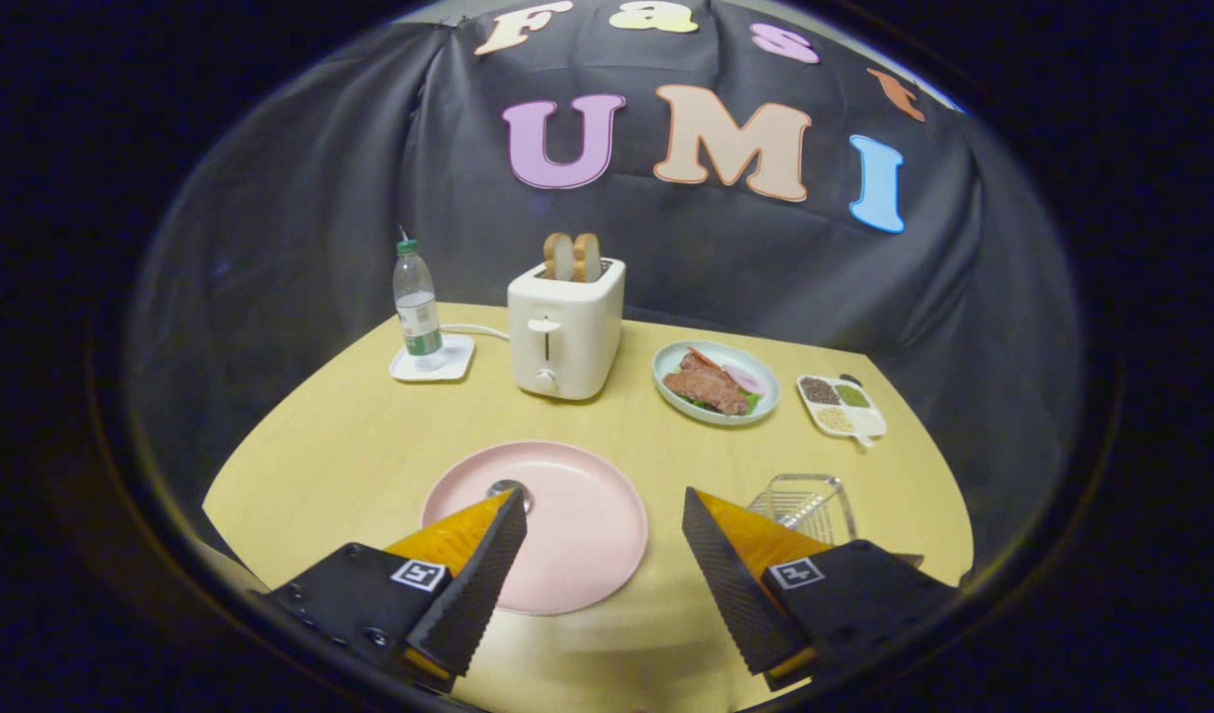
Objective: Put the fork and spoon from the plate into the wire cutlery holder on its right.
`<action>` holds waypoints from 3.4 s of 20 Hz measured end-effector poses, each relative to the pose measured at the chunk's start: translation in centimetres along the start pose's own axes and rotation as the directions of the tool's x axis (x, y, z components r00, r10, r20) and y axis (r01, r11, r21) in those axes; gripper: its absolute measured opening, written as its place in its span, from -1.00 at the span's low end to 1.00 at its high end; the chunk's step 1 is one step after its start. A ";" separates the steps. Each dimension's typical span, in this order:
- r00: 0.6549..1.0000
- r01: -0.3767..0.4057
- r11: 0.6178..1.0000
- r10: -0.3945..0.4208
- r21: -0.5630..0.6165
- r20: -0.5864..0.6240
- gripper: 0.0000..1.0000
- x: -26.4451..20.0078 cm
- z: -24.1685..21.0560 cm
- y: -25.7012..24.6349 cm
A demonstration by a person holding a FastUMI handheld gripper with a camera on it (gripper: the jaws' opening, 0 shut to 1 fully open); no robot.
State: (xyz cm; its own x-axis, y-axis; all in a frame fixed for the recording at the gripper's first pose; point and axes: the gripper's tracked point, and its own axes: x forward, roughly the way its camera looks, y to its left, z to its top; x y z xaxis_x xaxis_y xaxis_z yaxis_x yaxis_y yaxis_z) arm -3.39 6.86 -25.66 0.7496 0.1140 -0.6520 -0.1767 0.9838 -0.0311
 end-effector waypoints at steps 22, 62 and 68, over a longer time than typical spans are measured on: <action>0.970 -0.052 0.997 0.038 -0.055 -0.240 -0.20 6.1 -10.7 7.8; 0.901 -0.152 0.961 0.040 -0.230 -0.432 -0.89 -2.9 -3.0 -13.6; 0.887 -0.113 0.974 0.010 -0.197 -0.462 -0.86 -3.2 -3.6 -16.7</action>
State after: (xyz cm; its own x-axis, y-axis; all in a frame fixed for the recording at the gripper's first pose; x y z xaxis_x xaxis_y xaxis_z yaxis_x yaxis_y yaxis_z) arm -5.14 -10.44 -25.83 0.3687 0.0471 -0.9284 -0.3827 0.9178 -0.1054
